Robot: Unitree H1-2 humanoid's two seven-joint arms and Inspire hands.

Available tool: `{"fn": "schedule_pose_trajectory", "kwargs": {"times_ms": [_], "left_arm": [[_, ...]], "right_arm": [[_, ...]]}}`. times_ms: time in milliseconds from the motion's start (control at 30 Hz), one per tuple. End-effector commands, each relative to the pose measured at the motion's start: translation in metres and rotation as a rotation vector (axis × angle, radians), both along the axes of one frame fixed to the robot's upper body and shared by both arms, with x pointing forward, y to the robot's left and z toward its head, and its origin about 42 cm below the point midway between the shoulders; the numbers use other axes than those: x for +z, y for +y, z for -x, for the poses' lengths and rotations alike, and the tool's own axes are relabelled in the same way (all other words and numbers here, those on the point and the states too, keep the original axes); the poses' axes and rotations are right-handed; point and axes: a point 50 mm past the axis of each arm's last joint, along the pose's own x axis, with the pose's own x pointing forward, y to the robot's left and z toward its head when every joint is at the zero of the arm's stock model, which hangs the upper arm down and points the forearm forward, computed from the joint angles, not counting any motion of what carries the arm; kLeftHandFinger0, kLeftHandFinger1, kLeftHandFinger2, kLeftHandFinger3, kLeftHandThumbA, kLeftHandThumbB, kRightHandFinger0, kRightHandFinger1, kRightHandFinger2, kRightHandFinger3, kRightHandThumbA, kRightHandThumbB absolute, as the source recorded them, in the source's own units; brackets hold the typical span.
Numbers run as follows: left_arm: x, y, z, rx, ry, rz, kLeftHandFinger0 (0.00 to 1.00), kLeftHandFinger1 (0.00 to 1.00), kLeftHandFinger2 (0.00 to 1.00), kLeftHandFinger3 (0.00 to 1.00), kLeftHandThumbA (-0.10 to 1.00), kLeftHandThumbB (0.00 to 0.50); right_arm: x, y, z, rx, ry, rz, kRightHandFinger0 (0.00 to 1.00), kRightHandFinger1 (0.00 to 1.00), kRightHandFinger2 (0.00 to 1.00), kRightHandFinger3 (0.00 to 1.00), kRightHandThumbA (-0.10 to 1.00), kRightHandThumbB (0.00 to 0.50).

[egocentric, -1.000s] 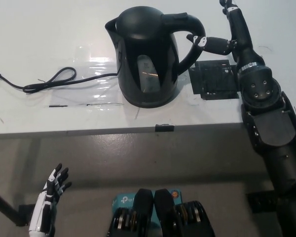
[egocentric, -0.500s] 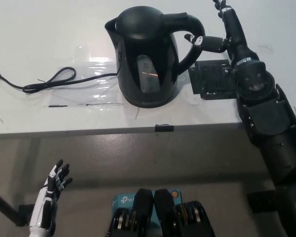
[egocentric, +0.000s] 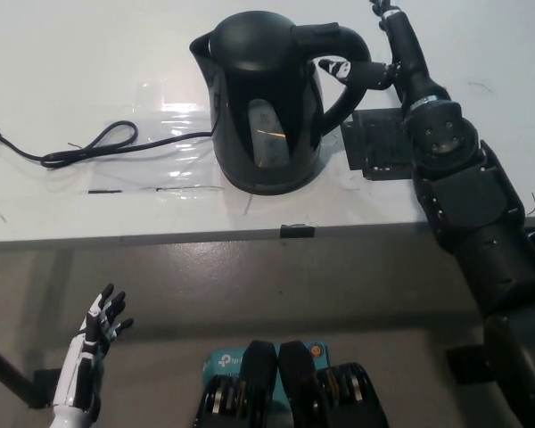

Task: Use the right hand to grab the handle of the kettle from the base and place it on the right side

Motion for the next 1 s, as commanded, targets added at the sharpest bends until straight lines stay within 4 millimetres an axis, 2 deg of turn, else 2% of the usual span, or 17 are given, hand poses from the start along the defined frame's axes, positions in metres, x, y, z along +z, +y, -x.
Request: {"fn": "schedule_pose_trajectory", "kwargs": {"times_ms": [0,467,567,600,633,667,700,733,767,800,867,900,967], "left_arm": [[0.011,0.007,-0.006,-0.013,-0.047,-0.005,0.94,1.00,1.00,1.00,1.00,0.500],[0.015,0.008,-0.011,-0.019,-0.059,-0.004,0.94,1.00,1.00,1.00,1.00,0.500],[0.015,0.008,-0.012,-0.019,-0.061,-0.004,0.93,1.00,1.00,1.00,1.00,0.500],[0.015,0.008,-0.013,-0.020,-0.063,-0.004,0.92,1.00,1.00,1.00,1.00,0.500],[0.015,0.007,-0.013,-0.021,-0.067,-0.006,0.92,1.00,1.00,1.00,1.00,0.500],[0.015,0.007,-0.013,-0.021,-0.069,-0.005,0.92,1.00,1.00,1.00,1.00,0.500],[0.015,0.007,-0.014,-0.020,-0.070,-0.004,0.92,1.00,1.00,1.00,1.00,0.500],[0.016,0.007,-0.014,-0.019,-0.070,-0.005,0.91,1.00,1.00,1.00,1.00,0.500],[0.016,0.008,-0.014,-0.019,-0.072,-0.007,0.91,1.00,1.00,1.00,1.00,0.500],[0.016,0.008,-0.014,-0.017,-0.072,-0.007,0.91,1.00,1.00,1.00,1.00,0.500],[0.017,0.008,-0.015,-0.019,-0.070,-0.008,0.92,1.00,1.00,1.00,1.00,0.500],[0.017,0.008,-0.016,-0.024,-0.071,-0.006,0.92,1.00,1.00,1.00,1.00,0.500],[0.017,0.008,-0.016,-0.025,-0.071,-0.006,0.91,1.00,1.00,1.00,1.00,0.500]], "right_arm": [[0.048,0.018,-0.007,0.015,-0.156,-0.004,1.00,1.00,1.00,1.00,0.85,0.267],[0.054,0.023,-0.010,0.012,-0.184,0.034,1.00,1.00,1.00,1.00,0.78,0.251],[0.058,0.027,-0.011,-0.027,-0.200,0.039,1.00,1.00,1.00,1.00,0.63,0.238],[0.059,0.029,-0.011,-0.066,-0.221,0.039,1.00,1.00,1.00,1.00,0.47,0.236],[0.061,0.031,-0.011,-0.121,-0.249,0.048,1.00,1.00,1.00,1.00,0.27,0.224],[0.063,0.033,-0.011,-0.177,-0.275,0.070,0.60,0.69,0.84,0.83,0.05,0.217],[0.065,0.034,-0.011,-0.214,-0.286,0.081,0.46,0.59,0.75,0.77,-0.04,0.215],[0.066,0.035,-0.011,-0.232,-0.296,0.092,0.11,0.21,0.35,0.39,-0.09,0.147],[0.067,0.038,-0.011,-0.264,-0.307,0.120,0.02,0.09,0.27,0.33,-0.10,0.151],[0.069,0.041,-0.011,-0.269,-0.312,0.136,0.00,0.05,0.35,0.35,-0.10,0.151],[0.068,0.043,-0.010,-0.272,-0.329,0.142,0.00,0.18,0.60,0.51,-0.10,0.146],[0.068,0.043,-0.010,-0.273,-0.342,0.141,0.00,0.24,0.69,0.58,-0.10,0.133],[0.066,0.043,-0.009,-0.280,-0.357,0.139,0.00,0.28,0.75,0.64,-0.10,0.130]]}}
